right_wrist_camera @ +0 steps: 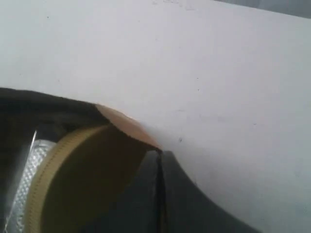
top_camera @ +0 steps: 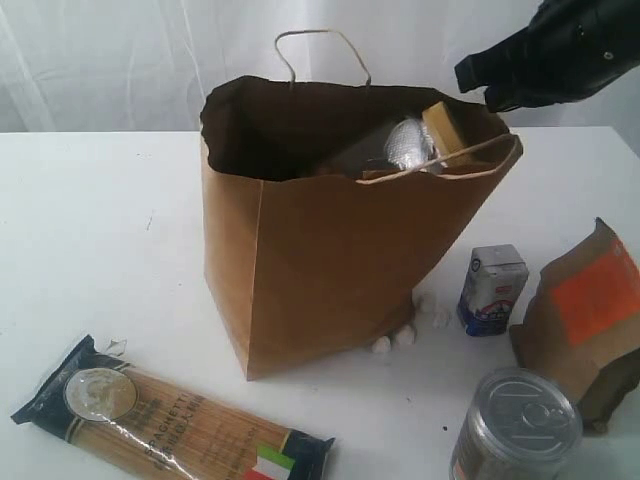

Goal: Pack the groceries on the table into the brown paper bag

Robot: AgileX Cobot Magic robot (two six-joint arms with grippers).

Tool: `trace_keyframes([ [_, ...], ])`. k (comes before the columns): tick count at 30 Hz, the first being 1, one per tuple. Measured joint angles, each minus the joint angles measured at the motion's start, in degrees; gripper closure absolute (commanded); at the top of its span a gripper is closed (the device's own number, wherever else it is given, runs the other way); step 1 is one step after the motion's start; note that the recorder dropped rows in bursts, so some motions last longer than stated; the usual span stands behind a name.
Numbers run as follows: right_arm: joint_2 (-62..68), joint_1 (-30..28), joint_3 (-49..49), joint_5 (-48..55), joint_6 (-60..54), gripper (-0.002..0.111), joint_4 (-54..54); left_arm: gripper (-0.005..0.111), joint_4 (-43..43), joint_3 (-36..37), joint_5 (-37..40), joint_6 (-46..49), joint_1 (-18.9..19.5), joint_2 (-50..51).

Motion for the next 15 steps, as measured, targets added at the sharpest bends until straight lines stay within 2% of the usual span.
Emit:
trace_keyframes([
  [2, 0.0, 0.0, 0.0, 0.5, 0.0, 0.108, 0.0, 0.107, 0.0, 0.0, 0.0, 0.0, 0.0, 0.0],
  [4, -0.5, 0.0, 0.0, 0.7, 0.0, 0.102, -0.4, 0.107, 0.0, 0.0, 0.0, 0.0, 0.0, 0.0],
  [9, -3.9, 0.0, 0.0, 0.4, 0.0, 0.061, -0.7, 0.107, 0.0, 0.0, 0.0, 0.0, 0.0, 0.0],
  [10, -4.4, 0.0, 0.0, 0.5, 0.0, 0.057, -1.2, 0.107, 0.0, 0.0, 0.0, 0.0, 0.0, 0.0],
  [15, -4.4, 0.0, 0.2, 1.0, 0.0, 0.056, -2.8, 0.107, 0.0, 0.0, 0.0, 0.0, 0.0, 0.0],
])
